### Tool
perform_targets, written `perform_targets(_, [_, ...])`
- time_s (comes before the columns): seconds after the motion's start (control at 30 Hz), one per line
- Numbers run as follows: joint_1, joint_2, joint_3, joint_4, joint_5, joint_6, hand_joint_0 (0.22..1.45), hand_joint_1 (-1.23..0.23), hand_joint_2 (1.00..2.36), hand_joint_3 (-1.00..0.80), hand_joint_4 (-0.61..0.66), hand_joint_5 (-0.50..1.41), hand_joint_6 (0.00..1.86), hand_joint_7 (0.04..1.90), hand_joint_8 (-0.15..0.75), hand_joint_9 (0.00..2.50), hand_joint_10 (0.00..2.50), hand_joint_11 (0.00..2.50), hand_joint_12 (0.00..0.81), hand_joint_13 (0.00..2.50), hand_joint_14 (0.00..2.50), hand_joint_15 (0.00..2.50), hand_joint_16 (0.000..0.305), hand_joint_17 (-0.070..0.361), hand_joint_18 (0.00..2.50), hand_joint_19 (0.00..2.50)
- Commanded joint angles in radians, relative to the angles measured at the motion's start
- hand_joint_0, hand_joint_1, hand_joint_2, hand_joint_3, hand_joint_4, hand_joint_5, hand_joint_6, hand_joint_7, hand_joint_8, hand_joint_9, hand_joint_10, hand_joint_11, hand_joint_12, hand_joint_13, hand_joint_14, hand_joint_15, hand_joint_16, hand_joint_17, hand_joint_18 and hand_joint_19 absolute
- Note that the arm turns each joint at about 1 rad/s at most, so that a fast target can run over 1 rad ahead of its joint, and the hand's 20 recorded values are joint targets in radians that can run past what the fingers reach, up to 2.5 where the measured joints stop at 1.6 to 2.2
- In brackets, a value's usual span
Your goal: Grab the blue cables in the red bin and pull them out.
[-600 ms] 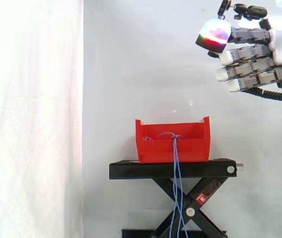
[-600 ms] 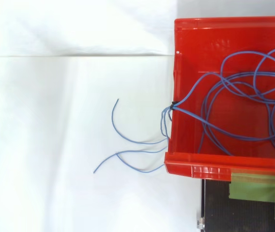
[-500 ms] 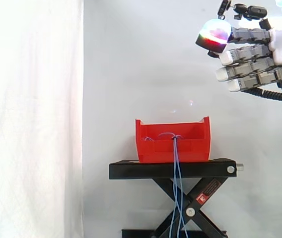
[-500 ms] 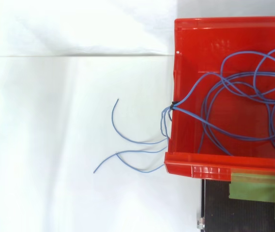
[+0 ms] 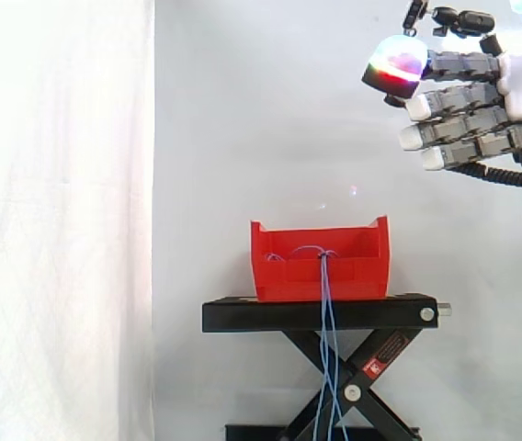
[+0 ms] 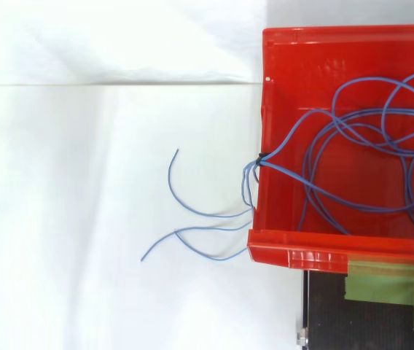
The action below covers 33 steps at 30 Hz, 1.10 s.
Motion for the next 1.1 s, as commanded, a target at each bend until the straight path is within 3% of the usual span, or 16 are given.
perform_targets(0.0, [-0.001,0.000,0.000,0.000,-0.001,0.000,0.68,-0.76,1.00,-1.00,0.15,0.44,0.00,0.13,0.239,0.55,0.00,0.04,0.346,0.29,0.00,0.02,0.057,0.127,0.17,0.14])
perform_targets(1.07, [0.000,-0.001,0.000,-0.002,-0.003,-0.011,0.70,-0.77,1.00,-1.00,0.15,0.44,0.01,0.14,0.238,0.56,0.00,0.06,0.341,0.29,0.00,0.03,0.055,0.124,0.17,0.14])
